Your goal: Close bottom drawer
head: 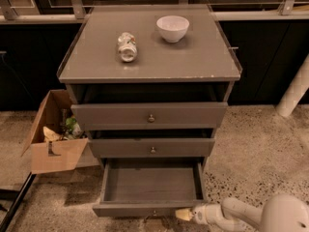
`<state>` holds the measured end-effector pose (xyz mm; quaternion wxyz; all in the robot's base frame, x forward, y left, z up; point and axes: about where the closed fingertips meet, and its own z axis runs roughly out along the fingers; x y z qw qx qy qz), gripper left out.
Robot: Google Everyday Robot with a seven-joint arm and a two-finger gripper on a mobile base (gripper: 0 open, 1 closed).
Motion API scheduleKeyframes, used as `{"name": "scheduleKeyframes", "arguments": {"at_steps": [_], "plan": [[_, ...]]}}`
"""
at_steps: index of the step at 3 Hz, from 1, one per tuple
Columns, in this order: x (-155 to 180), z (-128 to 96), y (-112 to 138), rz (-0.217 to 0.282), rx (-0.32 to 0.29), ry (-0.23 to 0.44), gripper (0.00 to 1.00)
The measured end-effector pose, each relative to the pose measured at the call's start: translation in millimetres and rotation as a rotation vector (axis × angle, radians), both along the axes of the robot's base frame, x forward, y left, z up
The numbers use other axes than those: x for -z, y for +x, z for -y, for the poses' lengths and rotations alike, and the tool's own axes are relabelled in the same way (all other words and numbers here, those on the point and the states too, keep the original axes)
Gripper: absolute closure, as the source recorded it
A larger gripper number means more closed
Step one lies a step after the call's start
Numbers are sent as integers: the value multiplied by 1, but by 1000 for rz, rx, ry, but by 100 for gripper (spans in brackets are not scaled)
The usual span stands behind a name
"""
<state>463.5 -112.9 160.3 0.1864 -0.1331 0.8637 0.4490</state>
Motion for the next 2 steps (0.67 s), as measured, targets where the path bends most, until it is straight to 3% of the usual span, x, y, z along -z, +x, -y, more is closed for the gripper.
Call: {"name": "scheduleKeyframes", "arguments": {"at_steps": [1, 2], "plan": [[-7, -7, 23, 2, -21, -15, 100], [-7, -7, 23, 2, -21, -15, 100]]}}
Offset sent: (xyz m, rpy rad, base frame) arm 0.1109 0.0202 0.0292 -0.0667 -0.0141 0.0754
